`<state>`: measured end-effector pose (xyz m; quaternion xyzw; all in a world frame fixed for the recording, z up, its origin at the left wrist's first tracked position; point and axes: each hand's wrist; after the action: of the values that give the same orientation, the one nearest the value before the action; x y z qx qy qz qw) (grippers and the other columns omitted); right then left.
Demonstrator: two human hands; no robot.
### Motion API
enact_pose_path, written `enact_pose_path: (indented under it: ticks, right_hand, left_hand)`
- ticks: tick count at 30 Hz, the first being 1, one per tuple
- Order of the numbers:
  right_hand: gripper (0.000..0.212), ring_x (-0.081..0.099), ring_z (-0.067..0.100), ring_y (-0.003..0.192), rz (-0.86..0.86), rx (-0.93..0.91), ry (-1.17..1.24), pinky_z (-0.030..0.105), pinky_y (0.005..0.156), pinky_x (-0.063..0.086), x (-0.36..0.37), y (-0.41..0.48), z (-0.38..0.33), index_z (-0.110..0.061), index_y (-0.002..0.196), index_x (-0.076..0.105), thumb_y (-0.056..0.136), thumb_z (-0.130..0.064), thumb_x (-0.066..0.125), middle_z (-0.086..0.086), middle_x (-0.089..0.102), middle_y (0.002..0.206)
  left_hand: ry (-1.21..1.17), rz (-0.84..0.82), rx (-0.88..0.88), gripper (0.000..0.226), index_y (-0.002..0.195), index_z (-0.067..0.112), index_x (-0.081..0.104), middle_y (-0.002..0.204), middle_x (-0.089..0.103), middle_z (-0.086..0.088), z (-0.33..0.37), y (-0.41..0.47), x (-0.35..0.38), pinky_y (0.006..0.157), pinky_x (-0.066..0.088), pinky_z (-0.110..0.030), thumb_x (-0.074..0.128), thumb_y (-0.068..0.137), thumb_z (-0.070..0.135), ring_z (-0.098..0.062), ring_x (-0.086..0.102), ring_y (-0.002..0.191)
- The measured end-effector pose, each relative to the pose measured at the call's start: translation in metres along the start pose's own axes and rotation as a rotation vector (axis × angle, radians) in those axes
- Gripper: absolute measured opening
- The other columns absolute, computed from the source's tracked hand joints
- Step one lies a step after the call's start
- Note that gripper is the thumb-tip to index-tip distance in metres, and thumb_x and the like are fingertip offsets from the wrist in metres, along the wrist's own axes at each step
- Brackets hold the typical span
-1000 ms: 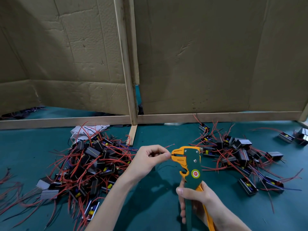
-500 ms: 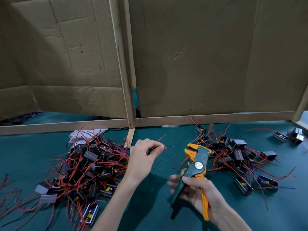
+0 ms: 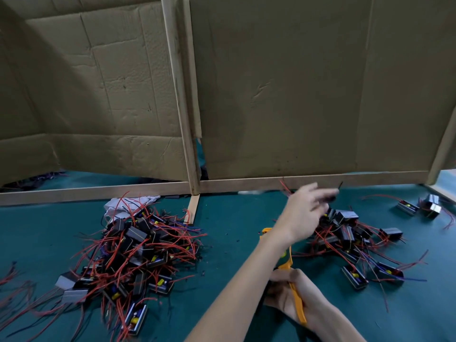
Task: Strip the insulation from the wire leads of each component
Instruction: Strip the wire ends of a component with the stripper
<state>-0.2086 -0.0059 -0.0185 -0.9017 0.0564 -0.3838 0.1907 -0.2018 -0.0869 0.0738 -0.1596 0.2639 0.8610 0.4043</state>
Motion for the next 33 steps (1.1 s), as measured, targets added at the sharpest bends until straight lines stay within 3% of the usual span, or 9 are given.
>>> enact_pose_path:
  ticks: [2,4,7,11,14,16,21,28,33]
  right_hand:
    - [0.026,0.066,0.039,0.063,0.002,0.008,0.012,0.047,0.057,0.056,-0.001,0.002,0.000,0.007,0.093,0.060,0.067,0.010,0.054,0.027,0.062,0.080]
    - [0.022,0.065,0.040,0.063,0.016,0.025,0.019,0.050,0.061,0.057,-0.001,0.004,0.001,0.004,0.090,0.058,0.069,0.009,0.054,0.026,0.060,0.074]
    - [0.015,0.064,0.041,0.063,0.021,0.035,-0.001,0.051,0.063,0.058,-0.001,0.005,0.001,0.005,0.081,0.061,0.068,0.008,0.055,0.026,0.059,0.073]
    - [0.016,0.063,0.041,0.065,0.030,0.032,-0.018,0.051,0.064,0.057,-0.001,0.005,0.002,0.005,0.083,0.059,0.067,0.008,0.057,0.026,0.059,0.075]
    - [0.016,0.063,0.040,0.066,0.037,0.031,-0.029,0.050,0.066,0.057,-0.001,0.005,0.002,0.005,0.084,0.059,0.068,0.007,0.057,0.025,0.059,0.075]
    - [0.016,0.063,0.040,0.067,0.028,0.034,-0.033,0.051,0.066,0.056,-0.002,0.005,0.001,0.005,0.085,0.059,0.069,0.007,0.056,0.025,0.059,0.076]
    - [0.012,0.064,0.041,0.066,0.025,0.030,-0.028,0.051,0.065,0.058,-0.001,0.006,0.002,0.005,0.080,0.062,0.069,0.007,0.056,0.026,0.060,0.076]
    - [0.012,0.065,0.041,0.068,0.031,0.019,-0.032,0.051,0.066,0.058,-0.003,0.007,0.003,0.006,0.081,0.064,0.070,0.007,0.059,0.027,0.061,0.078]
    - [0.016,0.065,0.041,0.069,0.042,0.019,-0.020,0.050,0.066,0.057,-0.005,0.008,0.003,0.006,0.087,0.061,0.071,0.007,0.060,0.027,0.061,0.080]
  left_hand:
    - [0.078,-0.122,0.003,0.034,0.125,0.012,0.063,0.141,0.047,-0.012,-0.004,-0.011,-0.007,0.106,0.032,-0.016,0.047,0.097,0.002,-0.016,0.036,0.136]
    - [0.160,-0.083,0.021,0.030,0.119,0.011,0.067,0.130,0.057,-0.009,-0.007,-0.026,-0.027,0.096,0.030,-0.005,0.050,0.095,0.004,-0.016,0.047,0.125]
    - [0.415,0.108,-0.058,0.035,0.119,0.014,0.066,0.124,0.059,-0.009,-0.016,-0.047,-0.076,0.102,0.033,-0.017,0.049,0.092,-0.001,-0.020,0.052,0.118]
    - [0.840,0.414,-0.453,0.044,0.119,0.017,0.061,0.118,0.052,-0.012,-0.041,-0.082,-0.157,0.096,0.042,-0.039,0.049,0.082,-0.003,-0.028,0.048,0.116]
    - [1.092,0.370,-0.842,0.034,0.121,0.011,0.055,0.124,0.050,-0.018,-0.064,-0.112,-0.205,0.093,0.042,-0.043,0.052,0.087,0.012,-0.035,0.045,0.119]
    - [1.074,0.289,-0.981,0.027,0.116,0.012,0.058,0.126,0.052,-0.016,-0.082,-0.129,-0.225,0.096,0.042,-0.044,0.049,0.092,0.020,-0.034,0.043,0.122]
    - [0.986,0.168,-0.914,0.033,0.124,0.030,0.060,0.133,0.050,-0.006,-0.099,-0.145,-0.241,0.098,0.043,-0.041,0.055,0.092,0.038,-0.029,0.039,0.128]
    - [1.031,0.238,-1.036,0.051,0.116,0.007,0.059,0.131,0.044,-0.017,-0.099,-0.129,-0.227,0.093,0.046,-0.041,0.066,0.084,0.045,-0.033,0.045,0.121]
    - [1.044,0.364,-0.994,0.041,0.121,0.003,0.058,0.134,0.044,-0.022,-0.097,-0.126,-0.220,0.092,0.046,-0.043,0.049,0.096,0.034,-0.037,0.047,0.120]
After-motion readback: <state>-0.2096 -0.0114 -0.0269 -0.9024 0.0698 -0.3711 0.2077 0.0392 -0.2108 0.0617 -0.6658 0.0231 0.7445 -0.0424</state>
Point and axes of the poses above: each hand's wrist, its own y-axis towards the middle knuckle, its own x-axis out of the palm, z = x × y
